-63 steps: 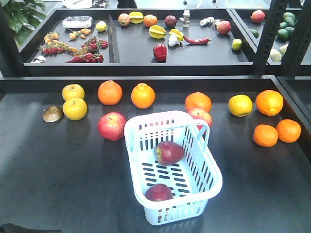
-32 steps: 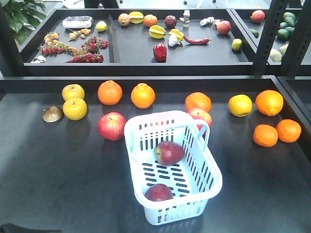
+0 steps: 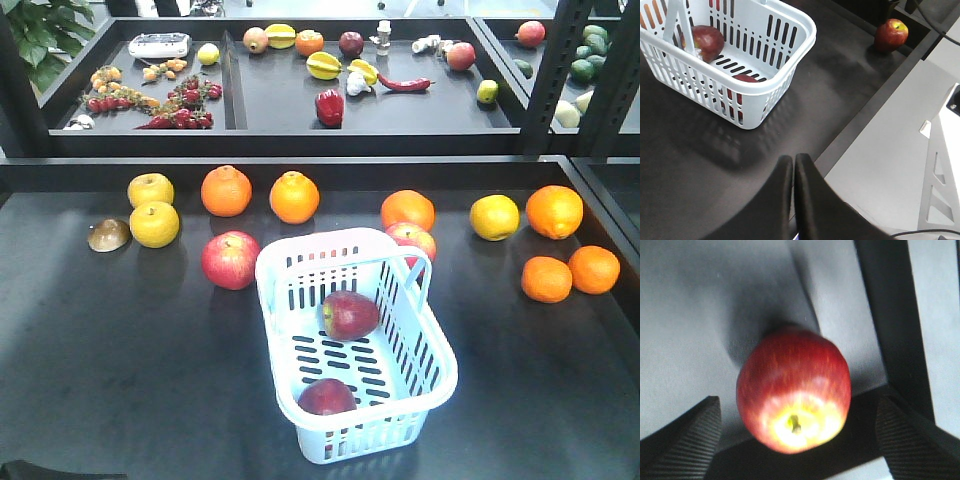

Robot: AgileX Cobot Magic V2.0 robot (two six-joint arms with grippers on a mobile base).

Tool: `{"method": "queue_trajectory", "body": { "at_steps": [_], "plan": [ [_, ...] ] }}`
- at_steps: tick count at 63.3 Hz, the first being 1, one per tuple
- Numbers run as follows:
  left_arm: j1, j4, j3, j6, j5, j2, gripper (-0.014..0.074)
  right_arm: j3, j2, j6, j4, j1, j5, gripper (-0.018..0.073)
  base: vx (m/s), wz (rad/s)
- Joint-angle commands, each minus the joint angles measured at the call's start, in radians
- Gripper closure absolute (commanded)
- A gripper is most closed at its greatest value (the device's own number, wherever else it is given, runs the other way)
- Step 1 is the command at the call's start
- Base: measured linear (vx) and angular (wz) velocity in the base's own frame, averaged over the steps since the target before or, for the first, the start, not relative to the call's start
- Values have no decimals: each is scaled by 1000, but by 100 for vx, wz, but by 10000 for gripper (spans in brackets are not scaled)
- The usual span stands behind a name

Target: Pick three apples into basket with both arms

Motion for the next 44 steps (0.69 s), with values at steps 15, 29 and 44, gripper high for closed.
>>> {"method": "queue_trajectory", "body": {
  "at_steps": [15, 29, 44],
  "plan": [
    [-3, -30, -23, -3, -45, 0, 602, -24, -32, 8, 7, -80, -26, -35, 0, 0],
    [-3, -31, -23, -3, -50, 0, 602, -24, -32, -113, 163, -117, -38, -35, 0, 0],
    [-3, -31, -23, -2, -57, 0, 602, -24, -32, -113, 152, -117, -41, -35, 0, 0]
  ]
}}
